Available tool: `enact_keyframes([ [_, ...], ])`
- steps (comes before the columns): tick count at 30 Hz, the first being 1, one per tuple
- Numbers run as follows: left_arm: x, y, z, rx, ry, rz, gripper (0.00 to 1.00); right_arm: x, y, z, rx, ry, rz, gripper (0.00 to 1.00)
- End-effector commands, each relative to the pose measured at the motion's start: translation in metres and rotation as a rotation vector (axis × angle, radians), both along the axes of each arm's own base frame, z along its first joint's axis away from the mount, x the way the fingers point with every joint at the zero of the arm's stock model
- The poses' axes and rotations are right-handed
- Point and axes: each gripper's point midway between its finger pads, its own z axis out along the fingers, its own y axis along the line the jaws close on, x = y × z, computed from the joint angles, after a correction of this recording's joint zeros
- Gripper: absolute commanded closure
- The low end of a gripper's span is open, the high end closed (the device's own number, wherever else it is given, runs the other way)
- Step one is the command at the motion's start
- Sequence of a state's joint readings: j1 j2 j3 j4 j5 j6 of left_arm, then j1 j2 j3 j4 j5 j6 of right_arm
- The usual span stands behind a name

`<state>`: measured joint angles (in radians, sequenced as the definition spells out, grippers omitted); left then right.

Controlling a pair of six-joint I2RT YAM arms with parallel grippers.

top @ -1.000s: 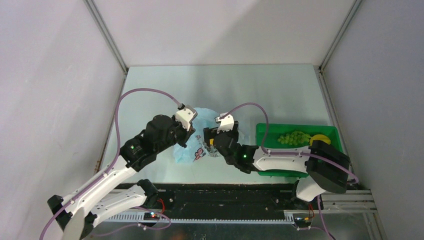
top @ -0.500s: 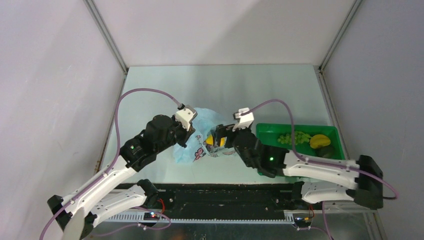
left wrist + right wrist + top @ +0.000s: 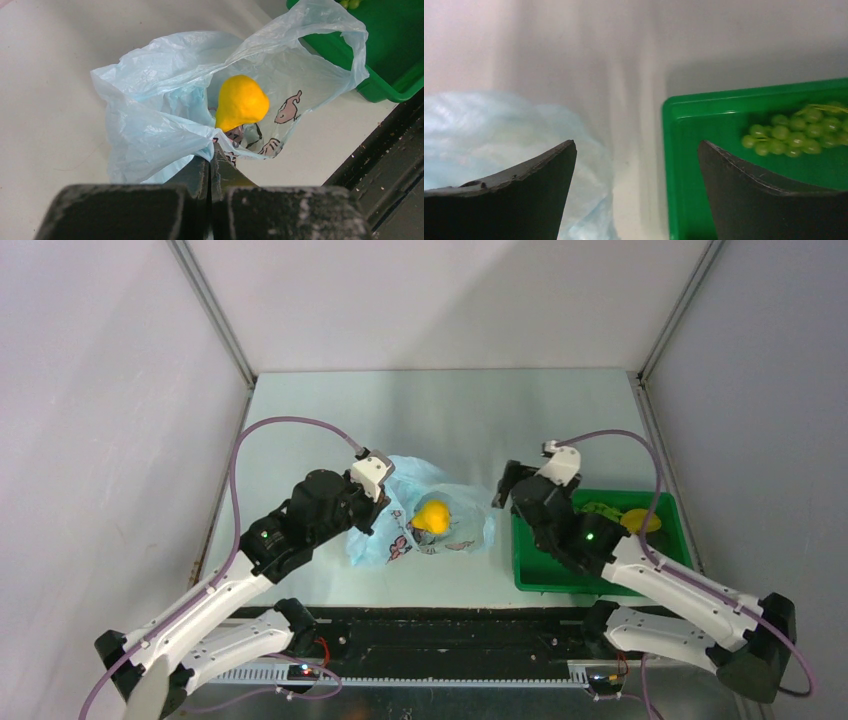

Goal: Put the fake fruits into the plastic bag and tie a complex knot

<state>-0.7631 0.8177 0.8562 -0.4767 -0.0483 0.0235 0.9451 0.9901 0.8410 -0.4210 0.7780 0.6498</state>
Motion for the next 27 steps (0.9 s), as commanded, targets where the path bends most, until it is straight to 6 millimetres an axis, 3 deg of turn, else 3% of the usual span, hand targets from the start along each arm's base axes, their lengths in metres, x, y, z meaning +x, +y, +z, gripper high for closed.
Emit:
enact_keyframes([
  [1, 0.002, -0.002, 0.006, -0.033, -0.011, 0.009, 1.0, 0.005, -0.048, -0.004, 0.043, 0.047, -0.167, 0.05],
  [4, 0.002, -0.002, 0.008, -0.037, -0.015, 0.006, 1.0, 0.013, -0.072, -0.021, 0.07, 0.091, -0.239, 0.04],
  [6, 0.001, -0.002, 0.008, -0.038, -0.015, 0.005, 1.0, 0.019, -0.098, -0.037, 0.1, 0.124, -0.328, 0.04],
  [7, 0.002, -0.002, 0.009, -0.039, -0.016, 0.006, 1.0, 0.019, -0.1, -0.05, 0.123, 0.147, -0.337, 0.04],
  [8, 0.002, -0.002, 0.009, -0.039, -0.016, 0.006, 1.0, 0.018, -0.116, -0.065, 0.129, 0.17, -0.389, 0.04],
  [14, 0.002, -0.002, 0.01, -0.038, -0.016, 0.008, 1.0, 0.017, -0.155, -0.106, 0.233, 0.204, -0.546, 0.04],
  [21, 0.0, -0.002, 0.011, -0.046, -0.02, 0.0, 1.0, 0.019, -0.19, -0.14, 0.26, 0.232, -0.646, 0.05],
  [27, 0.0, -0.003, 0.011, -0.047, -0.018, -0.005, 1.0, 0.03, -0.201, -0.152, 0.281, 0.234, -0.663, 0.08],
])
